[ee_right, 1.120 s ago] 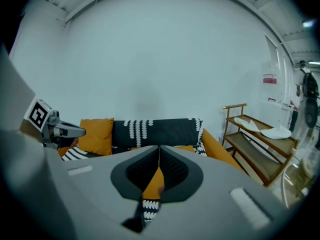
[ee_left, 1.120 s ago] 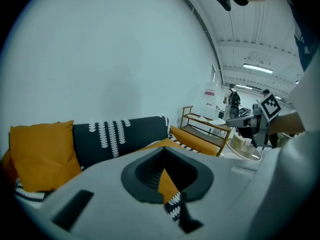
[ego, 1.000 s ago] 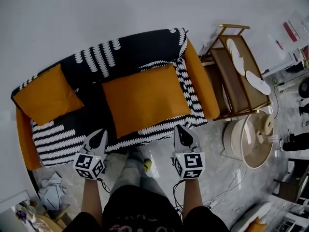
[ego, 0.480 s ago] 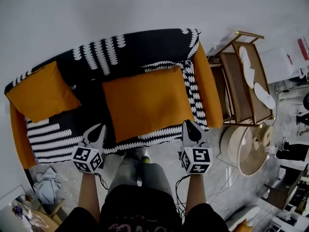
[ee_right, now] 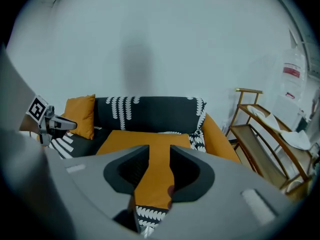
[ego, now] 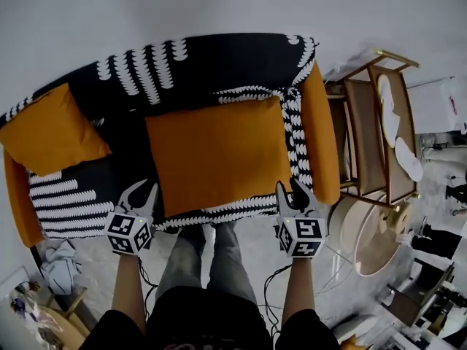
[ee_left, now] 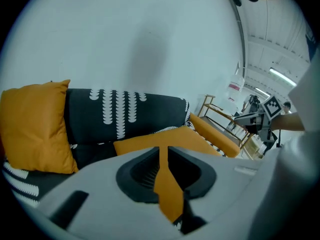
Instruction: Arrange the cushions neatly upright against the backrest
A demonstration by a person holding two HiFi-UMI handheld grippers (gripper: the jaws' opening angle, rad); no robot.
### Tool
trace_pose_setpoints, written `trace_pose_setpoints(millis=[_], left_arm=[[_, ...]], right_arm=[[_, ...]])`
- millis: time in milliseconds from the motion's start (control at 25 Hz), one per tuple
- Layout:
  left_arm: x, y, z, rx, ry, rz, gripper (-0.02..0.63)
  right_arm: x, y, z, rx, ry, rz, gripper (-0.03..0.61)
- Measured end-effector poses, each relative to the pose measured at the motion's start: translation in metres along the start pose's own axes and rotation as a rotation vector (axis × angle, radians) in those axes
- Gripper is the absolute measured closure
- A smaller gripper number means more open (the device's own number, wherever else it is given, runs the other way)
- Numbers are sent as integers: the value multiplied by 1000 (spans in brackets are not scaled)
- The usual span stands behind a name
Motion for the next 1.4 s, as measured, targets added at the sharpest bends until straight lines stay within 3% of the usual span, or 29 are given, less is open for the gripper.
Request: trace_pose_setpoints(millis=[240, 440, 960, 1200, 1400], left_arm=[[9, -17, 35, 62, 74, -54, 520], [20, -41, 69, 105, 138, -126, 479], [42, -93, 135, 283, 151, -192, 378], [47, -108, 146, 316, 159, -234, 351], [50, -115, 155, 345, 167, -251, 315]], right_arm=[[-32, -6, 62, 129, 88, -75, 362], [-62, -17, 107, 197, 109, -97, 325], [-123, -41, 210, 366, 138, -67, 240], [-127, -56, 229, 427, 152, 0, 190], [-145, -68, 246, 475, 168, 92, 107]])
Point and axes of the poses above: the fingertips, and each gripper's own axes: z forward along the fingers, x to its left, y out of its top, the point moved 8 cm from there along -z, backward along the fingers, and after that the axes turned 14 degrees about z, right-handed, at the moved point
